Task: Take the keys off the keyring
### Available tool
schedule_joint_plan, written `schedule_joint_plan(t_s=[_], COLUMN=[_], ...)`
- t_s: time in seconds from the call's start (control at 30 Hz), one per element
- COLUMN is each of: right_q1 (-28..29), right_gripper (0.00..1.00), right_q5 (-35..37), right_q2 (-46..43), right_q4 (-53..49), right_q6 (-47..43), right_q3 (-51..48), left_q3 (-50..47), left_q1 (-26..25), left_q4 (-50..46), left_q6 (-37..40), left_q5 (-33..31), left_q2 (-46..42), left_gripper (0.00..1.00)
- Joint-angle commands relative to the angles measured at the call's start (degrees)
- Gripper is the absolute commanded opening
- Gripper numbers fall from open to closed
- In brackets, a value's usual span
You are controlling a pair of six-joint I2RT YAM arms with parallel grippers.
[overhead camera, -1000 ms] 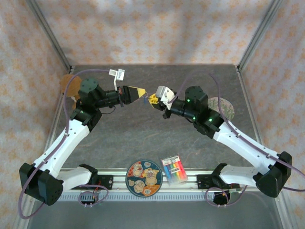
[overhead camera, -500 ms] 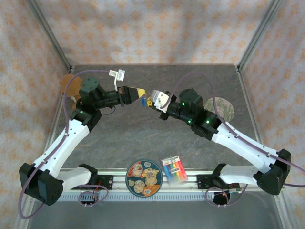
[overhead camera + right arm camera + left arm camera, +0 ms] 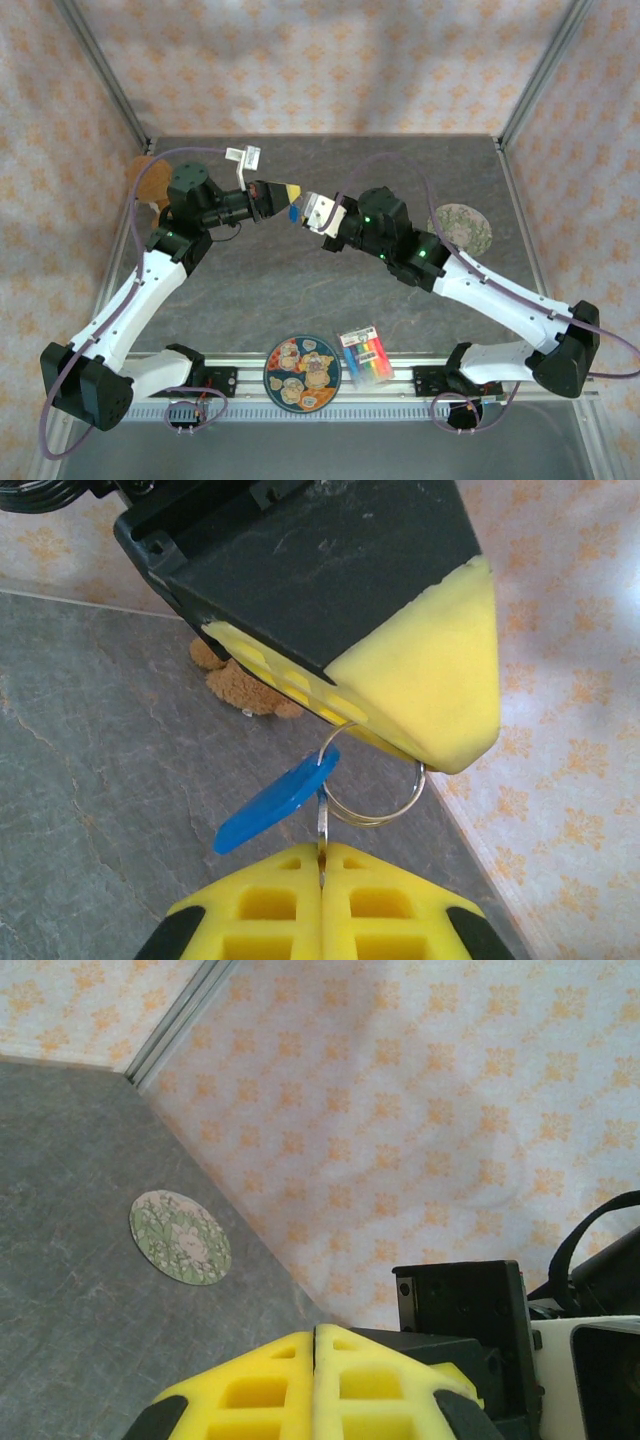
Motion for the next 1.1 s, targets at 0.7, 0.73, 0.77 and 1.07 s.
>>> schedule_joint_plan(t_s=[0.7, 0.73, 0.77, 1.07], right_q1=[-4.5, -4.5, -4.6, -5.0], right_gripper=[0.0, 0.0, 0.0, 0.0], right_q5=[-7.5, -7.8, -8.0, -8.7], right_q2=[-2.9, -2.9, -4.3, -4.3], right_q4=[-8.9, -8.8, -8.5, -8.1], right_q6=[-2.0, -2.0, -2.0, -1.8], right_q3=[1.1, 1.1, 1.1, 2.2], left_q3=[0.9, 1.0, 1.0, 0.5], left_q1=[2.2, 2.2, 2.2, 1.3], left_q4=[-6.1, -7.0, -7.6, -8.3], left_q6=[5.8, 5.8, 7.5, 7.3], left_q5=[0.1, 0.5, 0.9, 5.3], left_q2=[-4.2, -4.1, -4.0, -3.1], left_gripper=[0.46, 0.46, 0.46, 0.53])
